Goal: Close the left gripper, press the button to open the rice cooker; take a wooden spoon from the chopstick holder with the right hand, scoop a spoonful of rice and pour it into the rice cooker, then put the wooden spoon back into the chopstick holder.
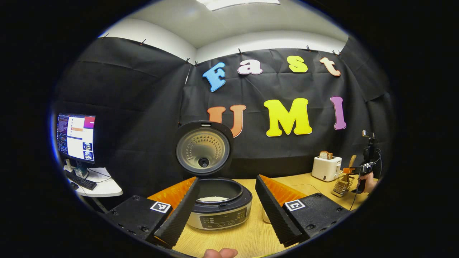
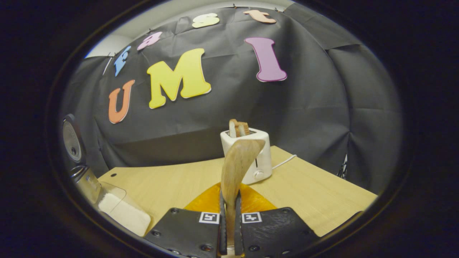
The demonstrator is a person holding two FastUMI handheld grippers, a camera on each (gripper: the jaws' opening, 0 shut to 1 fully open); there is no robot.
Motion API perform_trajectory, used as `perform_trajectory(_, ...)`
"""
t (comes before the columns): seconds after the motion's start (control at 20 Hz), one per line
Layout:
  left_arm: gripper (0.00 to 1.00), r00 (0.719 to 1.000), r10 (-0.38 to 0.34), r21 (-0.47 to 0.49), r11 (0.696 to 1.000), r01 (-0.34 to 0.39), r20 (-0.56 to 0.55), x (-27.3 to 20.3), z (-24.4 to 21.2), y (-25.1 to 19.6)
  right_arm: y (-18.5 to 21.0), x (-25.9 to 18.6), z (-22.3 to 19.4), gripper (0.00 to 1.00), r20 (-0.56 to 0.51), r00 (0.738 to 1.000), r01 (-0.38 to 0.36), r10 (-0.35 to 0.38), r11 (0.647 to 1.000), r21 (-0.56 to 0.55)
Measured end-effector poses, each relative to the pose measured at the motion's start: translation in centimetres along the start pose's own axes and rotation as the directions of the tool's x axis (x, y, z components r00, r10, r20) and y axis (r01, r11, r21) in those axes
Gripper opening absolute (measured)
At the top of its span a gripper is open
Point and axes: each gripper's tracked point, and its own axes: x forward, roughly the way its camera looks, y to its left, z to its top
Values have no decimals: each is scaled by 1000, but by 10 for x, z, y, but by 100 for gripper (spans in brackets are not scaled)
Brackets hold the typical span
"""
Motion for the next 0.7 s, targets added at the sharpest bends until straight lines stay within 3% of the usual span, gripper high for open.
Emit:
perform_trajectory(0.05, 99, 1000, 1, -3, 1000, -1, 1, -1, 1, 1, -1, -1, 5, 15, 13, 1000, 6, -6, 1000, -4)
perform_trajectory(0.1, 99, 1000, 0, -6, 1000, 0, 1, 0, 0, 1, -1, -5, 8, 4, 25, 1000, 4, -4, 1000, -9)
perform_trajectory(0.2, 99, 1000, 0, -7, 1000, 0, -3, 0, 0, 2, -1, -9, 12, 22, 39, 999, -4, 4, 1000, -14)
perform_trajectory(0.25, 99, 1000, -1, -4, 1000, 1, -4, -1, 0, 1, -2, -12, 12, 39, 37, 999, -7, 7, 1000, -14)
perform_trajectory(0.3, 99, 1000, 1, -1, 1000, -1, 0, -1, 1, 0, -3, -12, 11, 33, 32, 999, -8, 8, 1000, -13)
perform_trajectory(0.35, 99, 1000, 2, -2, 1000, -2, 2, -2, 2, 1, -5, -13, 12, 48, 33, 999, -6, 6, 1000, -15)
perform_trajectory(0.5, 99, 1000, 0, -17, 1000, 0, 8, -3, 5, -2, -16, -16, 18, 68, 45, 999, 26, -25, 999, -25)
perform_trajectory(0.55, 99, 1000, 1, -19, 1000, -1, 11, -4, 7, -2, -20, -19, 21, 80, 50, 998, 40, -39, 999, -26)
perform_trajectory(0.65, 99, 1000, 2, -22, 1000, -1, 17, -5, 9, -3, -29, -24, 26, 91, 61, 996, 67, -65, 998, -21)
perform_trajectory(0.7, 99, 1000, 1, -25, 1000, 0, 18, -6, 9, -5, -32, -27, 29, 91, 67, 995, 73, -72, 997, -14)
